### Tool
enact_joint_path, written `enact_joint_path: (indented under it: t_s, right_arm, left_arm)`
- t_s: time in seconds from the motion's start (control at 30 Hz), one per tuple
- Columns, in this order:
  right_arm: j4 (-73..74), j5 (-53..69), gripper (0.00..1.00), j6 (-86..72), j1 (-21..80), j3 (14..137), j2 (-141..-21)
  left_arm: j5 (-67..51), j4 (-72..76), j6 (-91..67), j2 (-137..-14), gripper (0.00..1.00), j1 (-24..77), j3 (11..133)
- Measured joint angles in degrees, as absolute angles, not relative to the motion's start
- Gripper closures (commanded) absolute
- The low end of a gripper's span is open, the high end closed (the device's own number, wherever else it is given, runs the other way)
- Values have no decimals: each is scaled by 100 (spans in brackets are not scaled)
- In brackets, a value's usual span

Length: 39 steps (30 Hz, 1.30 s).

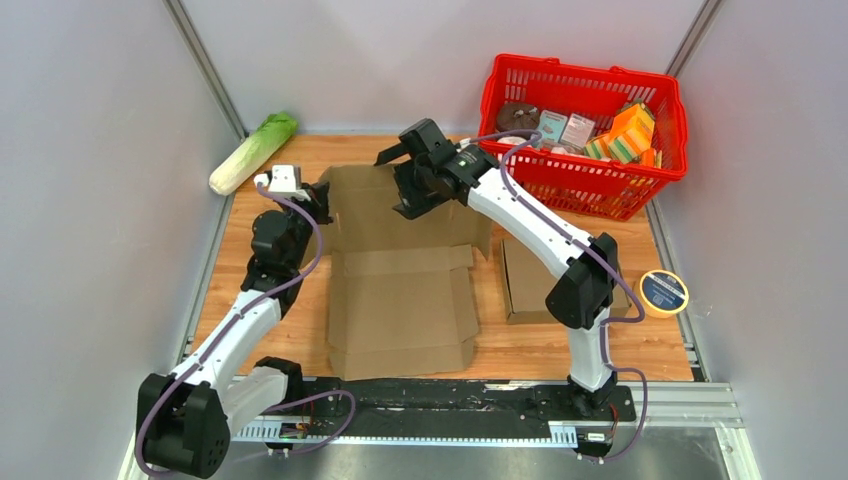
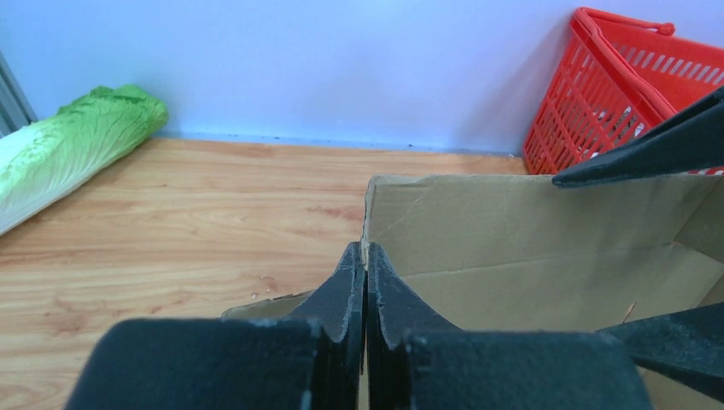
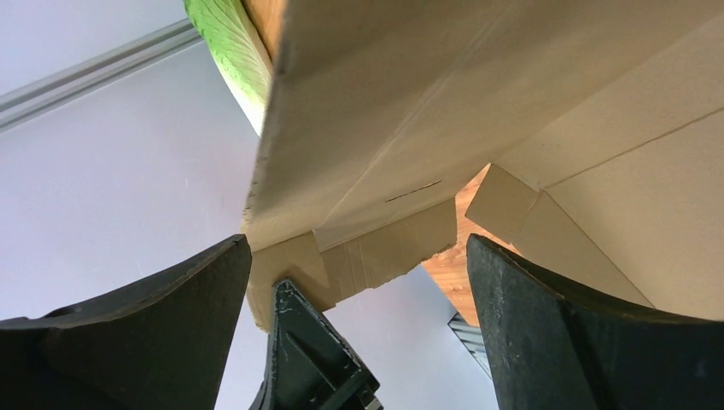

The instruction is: Fold the paper box

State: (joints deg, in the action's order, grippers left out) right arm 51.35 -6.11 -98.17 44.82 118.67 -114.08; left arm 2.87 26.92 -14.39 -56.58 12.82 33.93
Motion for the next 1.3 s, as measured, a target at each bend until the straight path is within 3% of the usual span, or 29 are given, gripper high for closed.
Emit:
enact_joint_path:
  t_s: [0.17,0.37,0.53,0.73,0.8,1.03,1.2,1.27,1.3]
  right_arm:
    - [5363,-738,2,-9872,4466,12066,-11421]
    - [5690,-917,15,-9968,4447,12798,-11579]
    - [5752,-954,18,-10121,4438,12892,-11749]
    - [5802,-954,29,-10278,4414,12908,-11959]
    - [5800,-952,41,-10313,4410,12908,-11968]
    - [5524,-904,52,-10444,4405,12892,-11968]
    - [5343,-871,77,-10595,4407,12768,-11968]
    - [5266,-845,87,-10676,4407,12700,-11968]
    - [5221,-840,93,-10707,4405,12658,-11968]
  left_arm:
    - [287,3249,-1282,-5638,100,1352,3070]
    - [292,3782,-1092,-5559,100,1409,2832]
    - [287,4171,-939,-5516,100,1428,2727]
    - [252,4399,-775,-5459,100,1428,2620]
    - [228,4403,-729,-5459,100,1428,2617]
    - [178,4550,-718,-5459,100,1437,2585]
    - [152,4624,-729,-5459,98,1459,2558]
    - [154,4637,-731,-5459,93,1461,2554]
    - [154,4646,-744,-5457,85,1461,2552]
